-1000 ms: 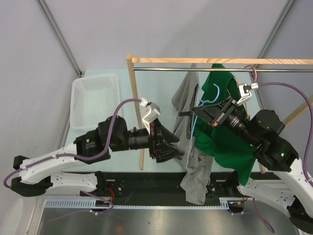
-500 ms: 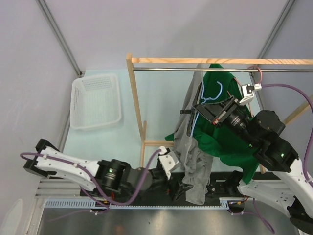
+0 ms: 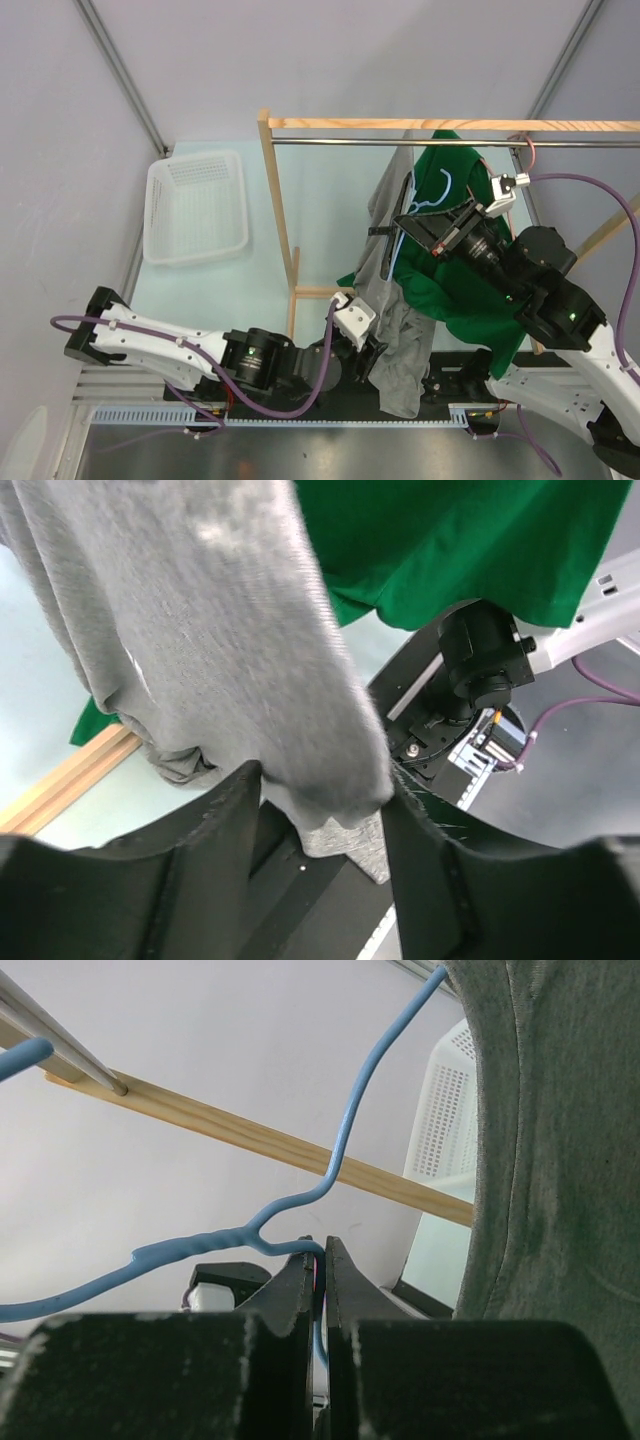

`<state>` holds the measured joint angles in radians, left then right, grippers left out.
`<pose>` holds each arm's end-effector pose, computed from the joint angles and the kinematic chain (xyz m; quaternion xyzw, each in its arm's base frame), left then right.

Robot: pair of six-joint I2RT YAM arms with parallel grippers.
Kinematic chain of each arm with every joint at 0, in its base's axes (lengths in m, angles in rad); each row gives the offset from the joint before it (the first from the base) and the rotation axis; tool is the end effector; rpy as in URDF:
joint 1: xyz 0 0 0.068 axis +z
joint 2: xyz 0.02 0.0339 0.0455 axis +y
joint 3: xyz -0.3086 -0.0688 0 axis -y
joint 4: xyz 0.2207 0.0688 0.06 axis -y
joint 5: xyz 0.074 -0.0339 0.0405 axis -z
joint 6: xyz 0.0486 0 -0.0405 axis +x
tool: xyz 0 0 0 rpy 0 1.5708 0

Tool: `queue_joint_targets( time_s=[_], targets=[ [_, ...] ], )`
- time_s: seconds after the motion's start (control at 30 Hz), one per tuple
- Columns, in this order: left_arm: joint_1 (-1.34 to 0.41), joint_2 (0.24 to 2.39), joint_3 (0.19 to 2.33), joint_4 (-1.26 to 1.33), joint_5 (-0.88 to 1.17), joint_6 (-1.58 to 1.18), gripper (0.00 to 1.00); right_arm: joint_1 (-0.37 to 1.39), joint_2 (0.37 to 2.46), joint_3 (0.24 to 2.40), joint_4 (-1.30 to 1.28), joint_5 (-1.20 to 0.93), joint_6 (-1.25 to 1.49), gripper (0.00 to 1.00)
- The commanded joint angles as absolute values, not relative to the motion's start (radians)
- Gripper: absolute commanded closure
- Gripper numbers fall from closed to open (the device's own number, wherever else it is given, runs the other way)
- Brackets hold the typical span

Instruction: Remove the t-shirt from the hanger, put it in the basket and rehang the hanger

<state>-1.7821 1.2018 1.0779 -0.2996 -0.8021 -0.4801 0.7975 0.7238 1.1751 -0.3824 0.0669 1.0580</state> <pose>-0.0148 -0.2355 0.3893 0.3001 0.7435 -0.3125 0.5094 0.0606 0.0574 0.4765 0.1128 0.6730 0.5710 0.4564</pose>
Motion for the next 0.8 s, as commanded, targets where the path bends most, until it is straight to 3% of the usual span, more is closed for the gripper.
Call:
queue_joint_targets(
  time_s=[0.0, 0.17, 0.23, 0.27, 0.3, 0.47, 0.77],
  targets=[
    [-1.750, 1.163, 1.019, -0.191, -0.729, -0.502, 0.46, 0.799, 0.700, 1.181, -0.282, 0.107, 1.077, 1.00],
    [-1.733, 1.134, 0.954, -0.103, -0.649, -0.486, 0.50, 0.801, 0.703, 1.183, -0.264, 0.112, 1.086, 1.00],
    [-1.727, 1.128, 0.945, -0.094, -0.627, -0.488, 0.65, 0.799, 0.704, 1.183, -0.253, 0.114, 1.089, 1.00],
    [-1.729, 1.124, 0.939, -0.094, -0.629, -0.494, 0.87, 0.799, 0.706, 1.184, -0.253, 0.112, 1.092, 1.00],
    [-1.729, 1.121, 0.936, -0.094, -0.630, -0.495, 0.91, 0.799, 0.706, 1.183, -0.249, 0.112, 1.092, 1.00],
    [-1.727, 1.109, 0.913, -0.075, -0.617, -0.483, 1.00, 0.799, 0.707, 1.173, -0.224, 0.123, 1.108, 1.00],
    [-1.744, 1.002, 0.789, -0.003, -0.479, -0.381, 1.00, 0.801, 0.726, 1.216, -0.304, 0.270, 1.118, 1.00]
  ],
)
